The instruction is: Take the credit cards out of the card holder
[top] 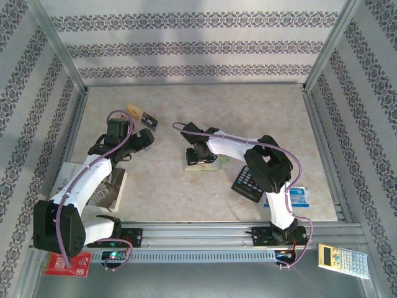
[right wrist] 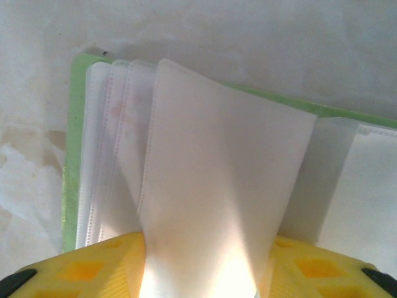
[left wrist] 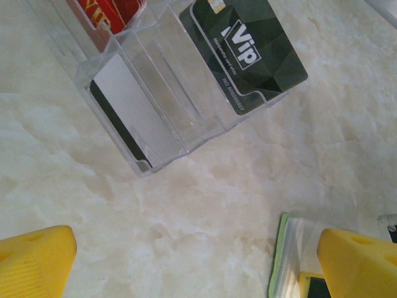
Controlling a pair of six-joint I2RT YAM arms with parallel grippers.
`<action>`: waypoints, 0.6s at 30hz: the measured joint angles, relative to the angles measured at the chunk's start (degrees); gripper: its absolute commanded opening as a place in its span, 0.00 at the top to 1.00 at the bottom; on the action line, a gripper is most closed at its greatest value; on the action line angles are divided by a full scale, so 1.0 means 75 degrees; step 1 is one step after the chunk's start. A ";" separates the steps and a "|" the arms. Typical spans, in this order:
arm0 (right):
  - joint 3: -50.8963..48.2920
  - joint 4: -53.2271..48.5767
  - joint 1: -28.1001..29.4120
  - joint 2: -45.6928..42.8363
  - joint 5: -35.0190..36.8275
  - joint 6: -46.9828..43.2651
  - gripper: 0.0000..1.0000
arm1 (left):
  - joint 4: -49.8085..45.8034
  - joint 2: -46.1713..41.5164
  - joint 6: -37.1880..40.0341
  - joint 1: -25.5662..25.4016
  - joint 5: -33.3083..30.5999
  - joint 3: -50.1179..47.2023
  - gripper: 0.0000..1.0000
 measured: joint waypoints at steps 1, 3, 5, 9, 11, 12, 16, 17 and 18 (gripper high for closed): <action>-0.0023 0.0012 -0.0023 0.0000 -0.0012 -0.0003 0.55 | 0.0038 0.0029 0.0000 0.0000 0.0096 0.0000 0.01; -0.0073 0.0052 -0.0067 -0.0020 -0.0061 -0.0006 0.59 | 0.0125 0.0154 0.0003 0.0000 0.0388 0.0000 0.04; -0.0140 0.0108 -0.0114 -0.0061 -0.0099 -0.0003 0.62 | 0.0224 0.0315 0.0009 0.0000 0.0694 0.0000 0.08; -0.0251 0.0207 -0.0172 -0.0131 -0.0160 -0.0012 0.65 | 0.0411 0.0697 -0.0012 -0.0038 0.1320 0.0000 0.23; -0.0297 0.0254 -0.0204 -0.0154 -0.0201 -0.0015 0.66 | 0.0452 0.0903 -0.0038 -0.0128 0.1533 0.0000 0.28; -0.0321 0.0274 -0.0219 -0.0163 -0.0224 -0.0026 0.68 | 0.0460 0.0997 -0.0067 -0.0213 0.1641 0.0000 0.31; -0.0367 0.0315 -0.0271 -0.0189 -0.0289 -0.0032 0.71 | 0.0600 0.1390 -0.0219 -0.0676 0.1990 0.0000 0.46; -0.0376 0.0318 -0.0283 -0.0195 -0.0306 -0.0032 0.71 | 0.0653 0.1486 -0.0256 -0.0787 0.2063 0.0000 0.50; -0.0382 0.0321 -0.0289 -0.0201 -0.0321 -0.0029 0.72 | 0.0755 0.1620 -0.0323 -0.0933 0.2162 0.0000 0.53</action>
